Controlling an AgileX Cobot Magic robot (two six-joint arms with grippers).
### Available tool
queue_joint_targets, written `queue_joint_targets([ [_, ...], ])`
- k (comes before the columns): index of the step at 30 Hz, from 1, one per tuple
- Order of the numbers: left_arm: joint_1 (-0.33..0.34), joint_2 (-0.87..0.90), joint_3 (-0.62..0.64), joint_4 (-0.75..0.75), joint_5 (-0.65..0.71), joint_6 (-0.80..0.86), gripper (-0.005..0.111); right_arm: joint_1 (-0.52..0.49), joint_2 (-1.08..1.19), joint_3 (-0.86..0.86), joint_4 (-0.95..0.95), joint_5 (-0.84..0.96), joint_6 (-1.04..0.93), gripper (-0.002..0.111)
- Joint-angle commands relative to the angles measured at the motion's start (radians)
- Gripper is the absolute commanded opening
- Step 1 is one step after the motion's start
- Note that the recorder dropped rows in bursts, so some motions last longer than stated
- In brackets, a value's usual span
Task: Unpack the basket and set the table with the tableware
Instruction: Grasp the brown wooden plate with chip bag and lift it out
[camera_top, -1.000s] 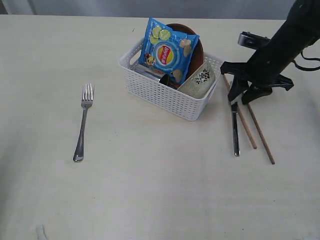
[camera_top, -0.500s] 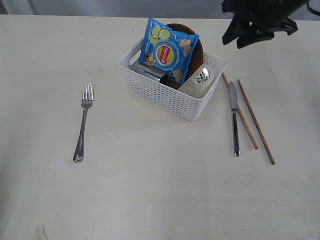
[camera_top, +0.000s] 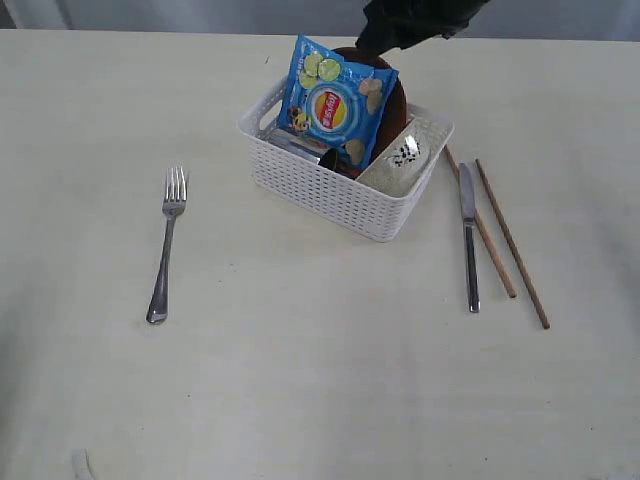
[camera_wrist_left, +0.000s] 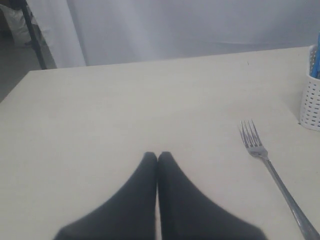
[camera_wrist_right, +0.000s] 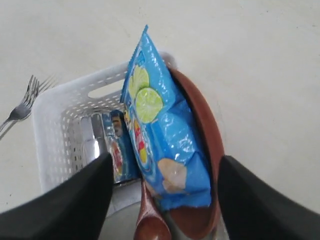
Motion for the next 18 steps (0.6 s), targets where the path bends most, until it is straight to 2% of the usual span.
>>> queue_joint_targets([
  [1, -0.005, -0.002, 0.002, -0.001, -0.001, -0.002, 0.0, 0.002, 0.06, -0.057, 0.005, -0.012, -0.043, 0.059],
  [15, -0.005, -0.002, 0.002, -0.001, -0.001, -0.002, 0.0, 0.002, 0.16, -0.099, 0.045, 0.119, -0.132, 0.058],
  [18, -0.005, -0.002, 0.002, -0.001, -0.001, -0.002, 0.0, 0.002, 0.158, -0.099, 0.05, 0.125, -0.136, 0.047],
])
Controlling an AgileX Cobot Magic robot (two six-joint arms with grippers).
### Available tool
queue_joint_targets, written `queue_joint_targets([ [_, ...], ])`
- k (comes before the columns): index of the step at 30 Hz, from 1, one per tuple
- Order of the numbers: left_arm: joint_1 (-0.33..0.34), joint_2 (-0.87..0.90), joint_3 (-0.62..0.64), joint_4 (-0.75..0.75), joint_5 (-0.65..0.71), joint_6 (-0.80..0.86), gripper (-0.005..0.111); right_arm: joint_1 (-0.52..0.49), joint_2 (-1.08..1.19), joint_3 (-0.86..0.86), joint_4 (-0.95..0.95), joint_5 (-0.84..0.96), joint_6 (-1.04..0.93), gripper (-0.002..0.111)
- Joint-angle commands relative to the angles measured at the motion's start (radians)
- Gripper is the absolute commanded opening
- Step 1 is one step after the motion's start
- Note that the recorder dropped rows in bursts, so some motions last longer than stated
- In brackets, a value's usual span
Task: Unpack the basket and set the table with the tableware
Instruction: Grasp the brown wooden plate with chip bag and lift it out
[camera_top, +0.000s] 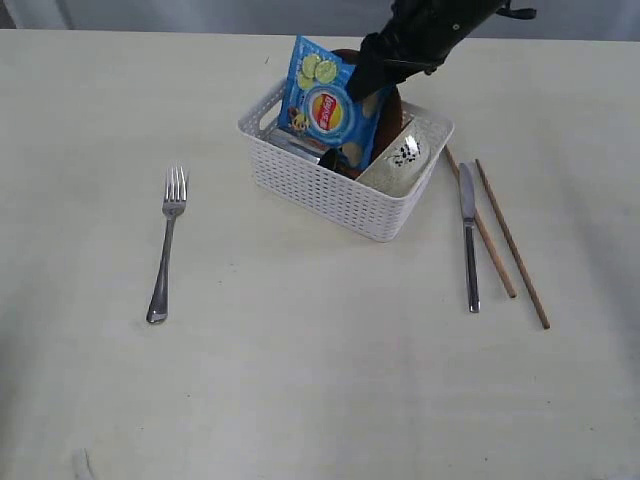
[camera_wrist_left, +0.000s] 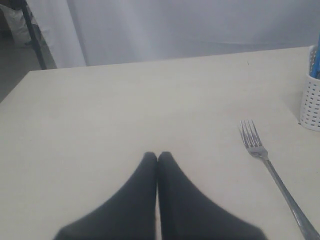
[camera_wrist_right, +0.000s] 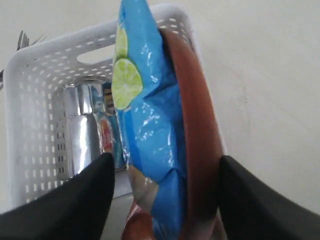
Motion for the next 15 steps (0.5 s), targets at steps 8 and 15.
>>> queue_joint_targets([
  [8, -0.005, -0.002, 0.002, -0.001, -0.001, -0.002, 0.0, 0.0, -0.014, -0.008, 0.027, 0.015, -0.021, 0.0],
  [15, -0.005, -0.002, 0.002, -0.001, -0.001, -0.002, 0.0, -0.009, -0.085, -0.042, 0.034, -0.011, -0.004, -0.001],
])
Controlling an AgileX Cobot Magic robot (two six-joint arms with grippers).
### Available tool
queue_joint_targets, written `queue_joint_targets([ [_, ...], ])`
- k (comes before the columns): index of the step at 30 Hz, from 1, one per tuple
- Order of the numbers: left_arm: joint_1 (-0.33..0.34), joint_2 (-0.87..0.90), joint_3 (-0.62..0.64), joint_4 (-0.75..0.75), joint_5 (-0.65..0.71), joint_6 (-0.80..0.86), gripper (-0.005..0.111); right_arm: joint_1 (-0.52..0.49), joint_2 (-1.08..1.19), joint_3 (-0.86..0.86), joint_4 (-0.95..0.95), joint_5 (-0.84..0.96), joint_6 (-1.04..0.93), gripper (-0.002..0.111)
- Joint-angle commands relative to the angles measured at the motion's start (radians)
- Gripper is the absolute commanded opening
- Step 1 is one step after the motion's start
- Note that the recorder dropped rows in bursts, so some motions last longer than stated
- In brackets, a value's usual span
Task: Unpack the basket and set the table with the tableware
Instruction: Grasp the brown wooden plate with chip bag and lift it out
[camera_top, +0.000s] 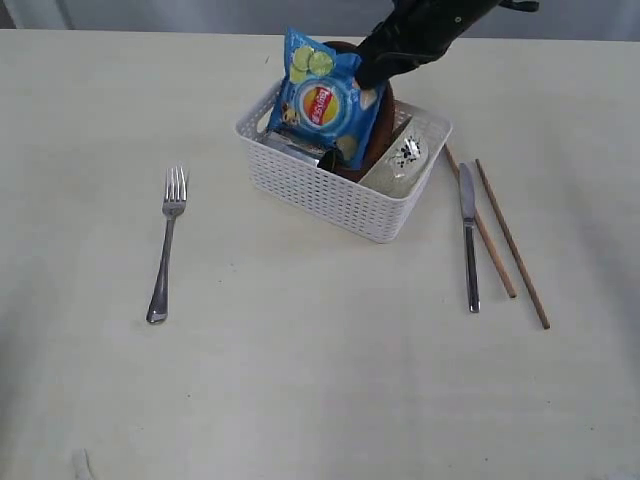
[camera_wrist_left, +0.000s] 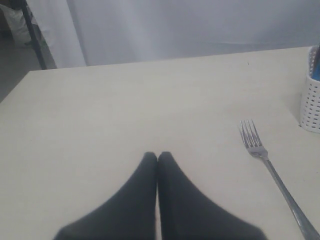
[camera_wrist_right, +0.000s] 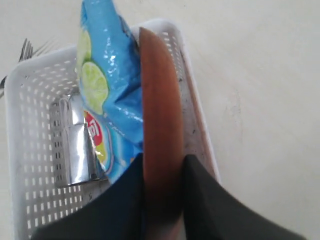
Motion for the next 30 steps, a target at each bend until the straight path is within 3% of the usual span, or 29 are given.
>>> queue_joint_targets([
  [1, -0.005, -0.002, 0.002, -0.001, -0.001, -0.002, 0.0, -0.014, -0.069, -0.051, 0.042, -0.001, 0.026, -0.001],
  [7, -0.005, -0.002, 0.002, -0.001, -0.001, -0.002, 0.0, -0.117, -0.097, -0.157, 0.181, 0.052, 0.066, -0.001],
  [13, -0.005, -0.002, 0.002, -0.001, -0.001, -0.002, 0.0, -0.284, -0.082, -0.189, 0.187, 0.052, 0.189, -0.001],
  [20, -0.005, -0.002, 0.002, -0.001, -0.001, -0.002, 0.0, -0.485, 0.096, -0.189, 0.288, 0.124, 0.364, -0.001],
  [30, -0.005, -0.002, 0.002, -0.001, -0.001, -0.002, 0.0, -0.571, 0.344, -0.189, 0.373, 0.156, 0.408, -0.001],
])
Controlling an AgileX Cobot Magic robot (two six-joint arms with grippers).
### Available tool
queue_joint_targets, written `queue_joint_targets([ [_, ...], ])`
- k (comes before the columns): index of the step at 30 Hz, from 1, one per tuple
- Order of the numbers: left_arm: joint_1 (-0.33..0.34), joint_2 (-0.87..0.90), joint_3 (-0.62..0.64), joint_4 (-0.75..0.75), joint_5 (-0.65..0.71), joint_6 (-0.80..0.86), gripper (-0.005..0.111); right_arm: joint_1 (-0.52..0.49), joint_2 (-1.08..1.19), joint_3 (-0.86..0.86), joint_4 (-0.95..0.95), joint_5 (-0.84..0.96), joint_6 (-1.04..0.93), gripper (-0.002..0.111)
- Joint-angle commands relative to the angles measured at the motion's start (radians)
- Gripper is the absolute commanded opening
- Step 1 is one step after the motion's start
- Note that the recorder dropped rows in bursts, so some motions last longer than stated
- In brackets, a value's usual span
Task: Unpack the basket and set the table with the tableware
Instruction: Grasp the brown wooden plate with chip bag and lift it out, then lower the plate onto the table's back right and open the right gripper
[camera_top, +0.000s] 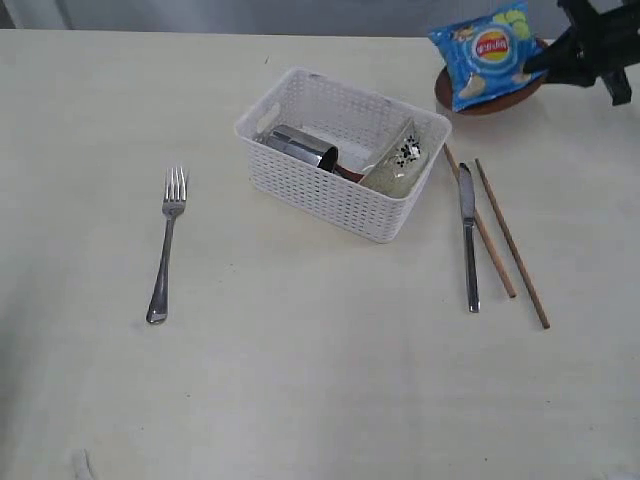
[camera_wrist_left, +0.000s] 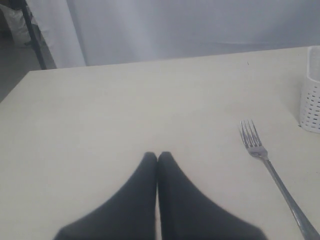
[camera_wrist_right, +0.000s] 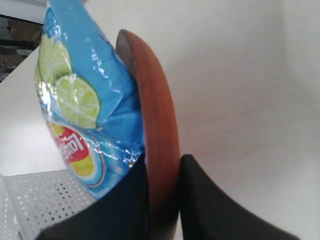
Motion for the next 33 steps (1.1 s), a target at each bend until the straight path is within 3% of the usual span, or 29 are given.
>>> queue_joint_targets([
  [1, -0.005, -0.002, 0.002, -0.001, -0.001, -0.002, 0.0, -0.02, 0.04, -0.005, 0.047, -0.018, 0.015, -0.001],
  [8, -0.005, -0.002, 0.002, 0.001, -0.001, -0.002, 0.0, -0.02, 0.05, -0.005, 0.035, -0.111, 0.017, 0.0],
  [14, -0.005, -0.002, 0.002, 0.001, -0.001, -0.002, 0.0, -0.02, 0.05, -0.005, -0.1, -0.136, 0.017, 0.002],
  [19, -0.005, -0.002, 0.002, 0.001, -0.001, -0.002, 0.0, -0.02, 0.05, -0.005, -0.12, -0.136, 0.017, 0.036],
  [21, -0.005, -0.002, 0.002, 0.001, -0.001, -0.002, 0.0, -0.02, 0.05, -0.005, -0.122, -0.133, 0.017, 0.045],
  [33, -0.005, -0.002, 0.002, 0.001, -0.001, -0.002, 0.0, -0.031, 0.022, -0.115, -0.331, -0.01, 0.091, 0.045],
])
